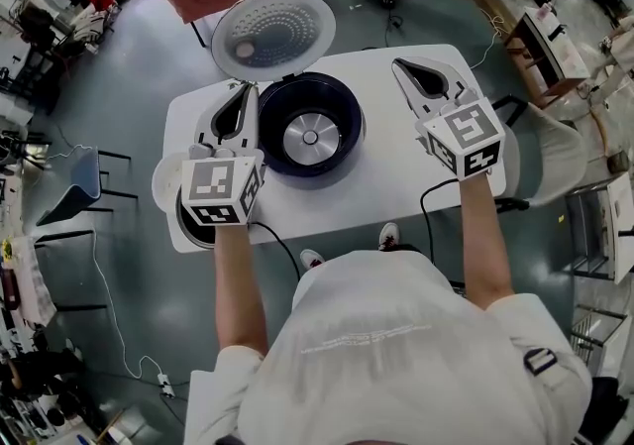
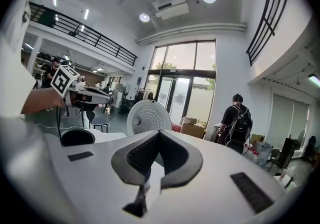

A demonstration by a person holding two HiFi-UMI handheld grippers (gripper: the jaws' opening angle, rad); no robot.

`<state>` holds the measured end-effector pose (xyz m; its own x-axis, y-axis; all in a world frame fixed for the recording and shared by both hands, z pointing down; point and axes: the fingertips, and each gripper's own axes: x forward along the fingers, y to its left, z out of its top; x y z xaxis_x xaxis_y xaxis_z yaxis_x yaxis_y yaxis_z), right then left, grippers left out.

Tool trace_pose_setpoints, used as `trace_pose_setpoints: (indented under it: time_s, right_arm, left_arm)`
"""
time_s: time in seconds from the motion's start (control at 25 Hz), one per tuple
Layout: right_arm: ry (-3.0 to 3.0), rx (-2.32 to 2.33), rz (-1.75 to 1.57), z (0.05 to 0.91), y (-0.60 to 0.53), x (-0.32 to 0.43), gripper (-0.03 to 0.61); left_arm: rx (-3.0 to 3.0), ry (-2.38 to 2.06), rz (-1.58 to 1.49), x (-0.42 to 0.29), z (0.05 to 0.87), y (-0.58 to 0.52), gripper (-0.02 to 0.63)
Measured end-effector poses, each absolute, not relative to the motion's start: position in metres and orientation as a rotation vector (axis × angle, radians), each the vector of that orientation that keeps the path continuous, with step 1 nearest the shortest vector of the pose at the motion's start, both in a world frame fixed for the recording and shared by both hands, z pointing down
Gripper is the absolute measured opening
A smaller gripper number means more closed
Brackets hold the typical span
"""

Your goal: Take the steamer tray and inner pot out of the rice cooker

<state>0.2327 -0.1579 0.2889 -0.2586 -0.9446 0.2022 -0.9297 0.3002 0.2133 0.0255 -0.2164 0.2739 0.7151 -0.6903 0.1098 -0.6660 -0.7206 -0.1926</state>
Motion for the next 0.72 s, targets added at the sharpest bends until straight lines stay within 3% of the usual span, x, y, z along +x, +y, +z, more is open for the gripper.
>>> trace_pose_setpoints:
  time_s: [0.72]
  right_arm:
    - [-2.303, 1.719, -0.048, 0.2893, -0.1586, 0.2304, 0.025]
  left_arm:
    - [-2.782, 1.092, -0.283, 0.0231, 0.2782, -0.2140, 0.015]
